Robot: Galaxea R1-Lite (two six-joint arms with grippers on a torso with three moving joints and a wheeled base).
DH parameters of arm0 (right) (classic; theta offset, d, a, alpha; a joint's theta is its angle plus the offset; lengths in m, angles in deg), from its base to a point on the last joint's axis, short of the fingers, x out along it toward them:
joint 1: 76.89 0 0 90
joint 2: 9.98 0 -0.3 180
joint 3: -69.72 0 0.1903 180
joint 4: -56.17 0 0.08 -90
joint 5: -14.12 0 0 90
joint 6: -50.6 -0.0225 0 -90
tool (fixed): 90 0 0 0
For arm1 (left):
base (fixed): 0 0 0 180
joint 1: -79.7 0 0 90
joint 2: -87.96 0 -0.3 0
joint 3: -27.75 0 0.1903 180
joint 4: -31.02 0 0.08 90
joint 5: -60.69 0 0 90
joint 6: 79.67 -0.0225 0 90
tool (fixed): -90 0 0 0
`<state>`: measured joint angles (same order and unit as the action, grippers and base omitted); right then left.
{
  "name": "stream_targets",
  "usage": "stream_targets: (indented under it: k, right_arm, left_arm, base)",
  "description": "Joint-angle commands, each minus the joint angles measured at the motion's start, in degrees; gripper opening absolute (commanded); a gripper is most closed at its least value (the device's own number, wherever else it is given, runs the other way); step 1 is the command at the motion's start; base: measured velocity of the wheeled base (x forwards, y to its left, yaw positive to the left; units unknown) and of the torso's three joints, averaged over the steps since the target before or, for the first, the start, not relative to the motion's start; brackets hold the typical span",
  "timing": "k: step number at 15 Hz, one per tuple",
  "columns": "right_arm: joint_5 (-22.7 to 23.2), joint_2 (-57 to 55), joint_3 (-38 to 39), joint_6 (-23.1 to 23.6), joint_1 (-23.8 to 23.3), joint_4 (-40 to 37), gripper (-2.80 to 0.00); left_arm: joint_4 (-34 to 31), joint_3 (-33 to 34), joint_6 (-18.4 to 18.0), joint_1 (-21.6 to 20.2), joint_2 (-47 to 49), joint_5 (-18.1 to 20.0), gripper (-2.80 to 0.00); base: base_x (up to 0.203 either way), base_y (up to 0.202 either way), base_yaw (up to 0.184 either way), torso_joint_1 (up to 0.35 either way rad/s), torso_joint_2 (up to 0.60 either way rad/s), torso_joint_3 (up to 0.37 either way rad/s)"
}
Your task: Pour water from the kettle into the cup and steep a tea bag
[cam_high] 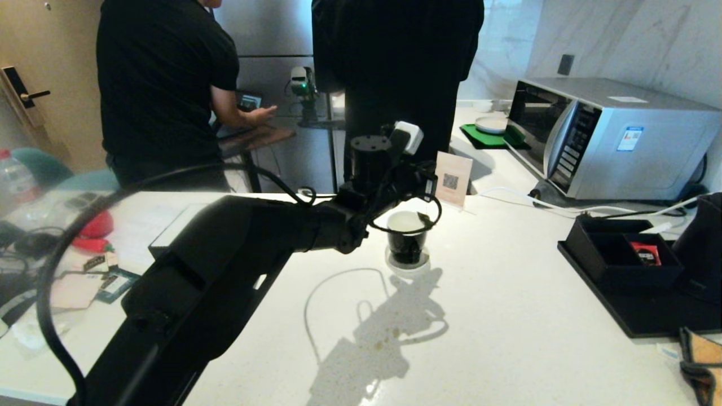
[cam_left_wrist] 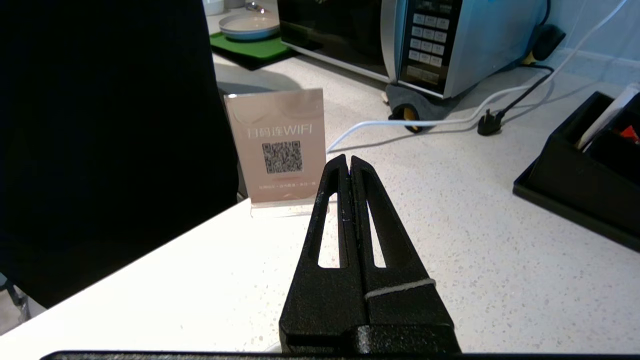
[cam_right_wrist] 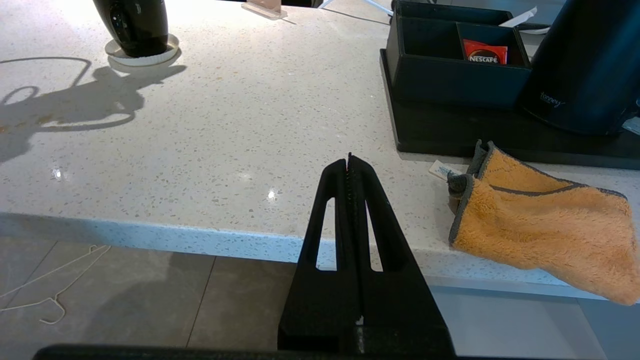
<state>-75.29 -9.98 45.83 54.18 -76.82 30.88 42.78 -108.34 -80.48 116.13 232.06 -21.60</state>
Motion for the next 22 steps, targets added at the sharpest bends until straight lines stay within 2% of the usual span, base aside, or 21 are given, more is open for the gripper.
stream_targets:
  k: [1, 6, 12, 22]
  right_arm:
    - [0.0, 0.0, 0.0, 0.0, 0.0, 0.0, -2.80]
    - [0.0, 0.0, 0.0, 0.0, 0.0, 0.0, -2.80]
    - [0.0, 0.0, 0.0, 0.0, 0.0, 0.0, -2.80]
    - [0.0, -0.1, 0.0, 0.0, 0.0, 0.0, -2.80]
  left_arm:
    - [0.8, 0.1, 0.1, -0.2, 1.1, 0.0, -2.80]
    - [2.2, 0.6, 0.2, -0.8, 2.3, 0.0, -2.80]
    - [6.1, 5.7, 0.4, -1.7, 3.4, 0.1, -2.80]
    - [8.6, 5.2, 0.6, -1.7, 5.8, 0.0, -2.80]
  base:
    - [0.000, 0.000, 0.000, 0.000, 0.00, 0.000]
    - [0.000, 0.000, 0.000, 0.000, 0.00, 0.000]
    - [0.000, 0.000, 0.000, 0.000, 0.00, 0.000]
    - [0.000, 0.000, 0.000, 0.000, 0.00, 0.000]
